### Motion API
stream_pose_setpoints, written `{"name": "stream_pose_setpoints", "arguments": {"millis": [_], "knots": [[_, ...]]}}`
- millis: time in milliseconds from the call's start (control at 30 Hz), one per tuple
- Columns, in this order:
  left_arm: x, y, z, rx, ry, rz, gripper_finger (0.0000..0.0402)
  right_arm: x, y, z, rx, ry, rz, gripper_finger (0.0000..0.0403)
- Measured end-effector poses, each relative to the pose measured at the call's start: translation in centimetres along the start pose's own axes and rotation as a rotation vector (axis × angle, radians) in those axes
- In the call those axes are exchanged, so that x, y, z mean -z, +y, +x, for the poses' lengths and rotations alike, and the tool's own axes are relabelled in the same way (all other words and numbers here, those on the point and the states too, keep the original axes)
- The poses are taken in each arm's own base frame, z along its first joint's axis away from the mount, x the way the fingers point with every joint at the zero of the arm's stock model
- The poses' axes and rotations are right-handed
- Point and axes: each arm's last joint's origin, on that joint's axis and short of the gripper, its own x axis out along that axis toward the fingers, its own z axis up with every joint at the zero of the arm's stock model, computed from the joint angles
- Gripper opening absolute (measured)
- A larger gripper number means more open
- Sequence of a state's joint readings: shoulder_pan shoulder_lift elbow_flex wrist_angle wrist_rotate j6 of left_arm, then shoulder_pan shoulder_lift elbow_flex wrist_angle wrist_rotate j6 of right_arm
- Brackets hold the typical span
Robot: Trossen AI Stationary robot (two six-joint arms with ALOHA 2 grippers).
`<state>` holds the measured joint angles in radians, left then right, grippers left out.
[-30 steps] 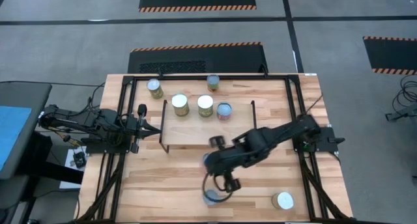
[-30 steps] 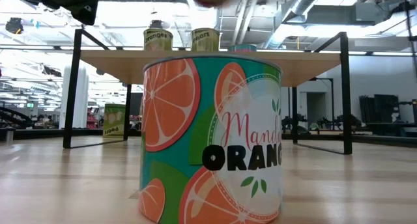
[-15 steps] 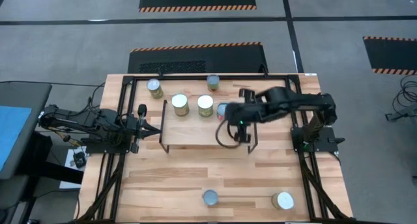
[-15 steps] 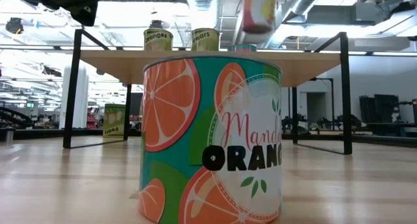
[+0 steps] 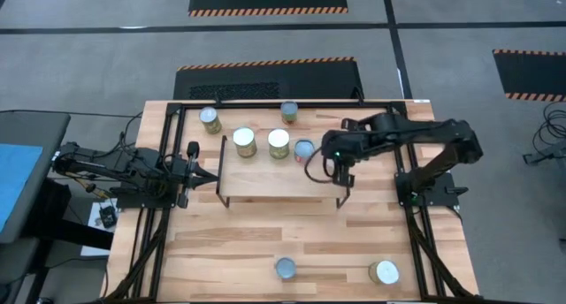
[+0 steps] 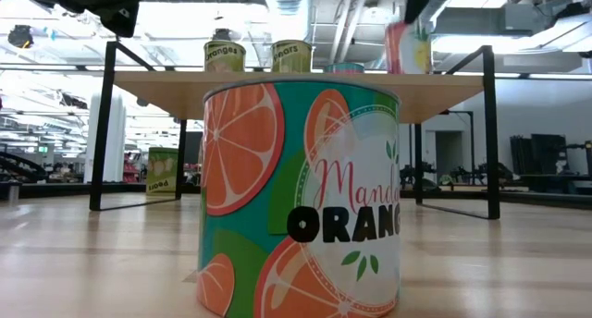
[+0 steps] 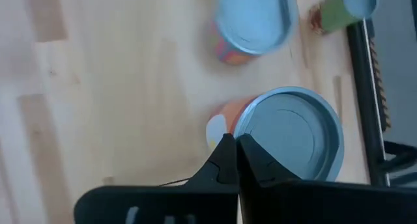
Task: Pick and place cans onto a shelf
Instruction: Put the canned pineapple on the shelf, then put the canned orange on the shelf
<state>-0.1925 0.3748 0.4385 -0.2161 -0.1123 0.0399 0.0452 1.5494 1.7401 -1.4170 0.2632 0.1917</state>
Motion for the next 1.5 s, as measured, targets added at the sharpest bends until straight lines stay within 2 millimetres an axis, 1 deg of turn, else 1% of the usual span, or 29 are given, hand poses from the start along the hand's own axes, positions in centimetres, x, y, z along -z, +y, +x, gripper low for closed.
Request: {"name": "stream_pose_setpoints", "arguments": {"millis": [100, 200, 433, 933, 1067, 1233, 1500], "knots": [[0.0, 0.0, 0.0, 0.000, 0.001, 0.000, 0.0000, -0.3, -0.6, 1.0, -0.016, -0.003, 0.016, 0.0005], [0.0, 0.0, 0.0, 0.000, 0.001, 0.001, 0.0000, -0.7, -0.9, 1.4, -0.042, -0.020, 0.017, 0.0005], [0.0, 0.0, 0.0, 0.000, 0.003, 0.001, 0.0000, -1.2, -1.8, 2.3, -0.030, -0.005, 0.049, 0.0005], [0.0, 0.0, 0.0, 0.000, 0.003, 0.000, 0.0000, -1.2, -1.9, 2.6, -0.022, 0.003, 0.060, 0.0017], [0.0, 0.0, 0.0, 0.000, 0.003, 0.000, 0.0000, -1.0, -1.7, 3.6, -0.018, 0.025, 0.064, 0.0032], [0.0, 0.0, 0.0, 0.000, 0.003, 0.000, 0.0000, -1.1, -1.5, 3.6, -0.021, 0.013, 0.072, 0.0060], [0.0, 0.0, 0.0, 0.000, 0.004, 0.000, 0.0000, -1.3, -1.5, 3.6, 0.004, -0.010, 0.074, 0.0131]]}}
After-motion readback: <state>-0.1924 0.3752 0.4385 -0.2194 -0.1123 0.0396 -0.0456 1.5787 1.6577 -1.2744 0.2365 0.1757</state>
